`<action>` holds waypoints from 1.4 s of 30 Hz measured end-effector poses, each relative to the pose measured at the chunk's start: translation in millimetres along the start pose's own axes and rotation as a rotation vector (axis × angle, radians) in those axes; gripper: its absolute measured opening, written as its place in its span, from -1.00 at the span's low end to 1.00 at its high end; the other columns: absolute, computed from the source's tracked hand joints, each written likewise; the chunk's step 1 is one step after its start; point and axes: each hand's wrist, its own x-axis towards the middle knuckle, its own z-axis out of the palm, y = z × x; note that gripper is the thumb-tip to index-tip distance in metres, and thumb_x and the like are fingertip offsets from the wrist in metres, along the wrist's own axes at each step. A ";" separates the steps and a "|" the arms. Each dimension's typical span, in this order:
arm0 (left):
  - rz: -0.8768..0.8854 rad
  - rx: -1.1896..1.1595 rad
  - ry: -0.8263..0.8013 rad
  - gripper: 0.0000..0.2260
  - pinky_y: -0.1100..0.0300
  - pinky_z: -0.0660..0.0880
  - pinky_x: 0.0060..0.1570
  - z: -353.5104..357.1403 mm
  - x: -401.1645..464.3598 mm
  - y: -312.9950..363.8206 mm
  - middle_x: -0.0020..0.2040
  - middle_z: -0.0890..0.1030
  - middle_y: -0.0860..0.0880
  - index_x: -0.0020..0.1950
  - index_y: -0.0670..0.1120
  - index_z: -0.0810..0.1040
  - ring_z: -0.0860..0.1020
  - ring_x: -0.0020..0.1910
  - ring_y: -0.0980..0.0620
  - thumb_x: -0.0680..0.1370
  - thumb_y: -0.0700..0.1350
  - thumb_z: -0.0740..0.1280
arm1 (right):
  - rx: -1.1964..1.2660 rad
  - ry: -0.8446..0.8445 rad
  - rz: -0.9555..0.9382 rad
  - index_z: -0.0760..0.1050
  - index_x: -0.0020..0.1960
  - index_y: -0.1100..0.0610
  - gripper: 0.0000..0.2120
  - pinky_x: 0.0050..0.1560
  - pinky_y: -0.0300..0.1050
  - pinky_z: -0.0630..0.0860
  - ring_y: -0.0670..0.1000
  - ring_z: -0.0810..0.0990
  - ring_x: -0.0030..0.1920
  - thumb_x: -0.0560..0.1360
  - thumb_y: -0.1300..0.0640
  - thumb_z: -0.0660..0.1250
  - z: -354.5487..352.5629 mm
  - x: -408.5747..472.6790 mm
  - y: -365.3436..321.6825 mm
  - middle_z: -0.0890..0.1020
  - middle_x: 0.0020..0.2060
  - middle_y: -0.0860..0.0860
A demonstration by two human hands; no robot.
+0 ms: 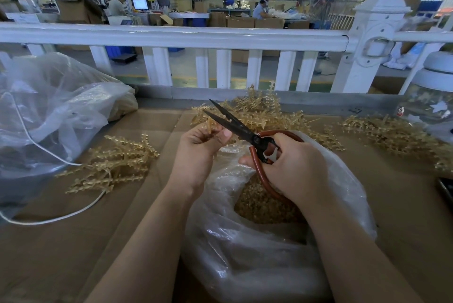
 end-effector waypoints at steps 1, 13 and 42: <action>0.000 -0.006 0.003 -0.83 0.42 0.44 -0.24 0.0 -0.3 0.4 -0.24 0.60 0.01 0.05 -0.40 0.55 0.50 -0.31 0.23 0.54 -0.30 0.36 | -0.002 0.002 -0.003 0.59 -0.15 -0.04 -0.36 -0.37 -0.32 0.48 -0.18 0.52 -0.37 0.34 -0.60 0.14 0.4 0.1 0.2 0.61 -0.33 -0.18; 0.039 0.128 -0.064 -0.95 0.42 0.39 -0.22 1.7 -3.8 5.1 -0.29 0.54 0.12 -0.07 -0.21 0.58 0.45 -0.30 0.24 0.57 -0.29 0.33 | -0.003 -0.062 0.030 0.56 -0.11 -0.09 -0.30 -0.39 -0.43 0.27 -0.34 0.37 -0.37 0.28 -0.65 0.04 -5.2 1.3 -4.3 0.43 -0.35 -0.30; -0.033 0.075 -0.098 -0.86 0.39 0.37 -0.29 2.8 -6.4 13.3 -0.24 0.44 -0.03 -0.13 -0.10 0.50 0.39 -0.32 0.17 0.59 -0.30 0.30 | 0.181 -0.107 0.028 0.63 -0.10 0.00 -0.31 -0.29 -0.36 0.46 -0.22 0.55 -0.30 0.26 -0.58 0.18 -6.2 -1.1 -7.5 0.56 -0.33 -0.26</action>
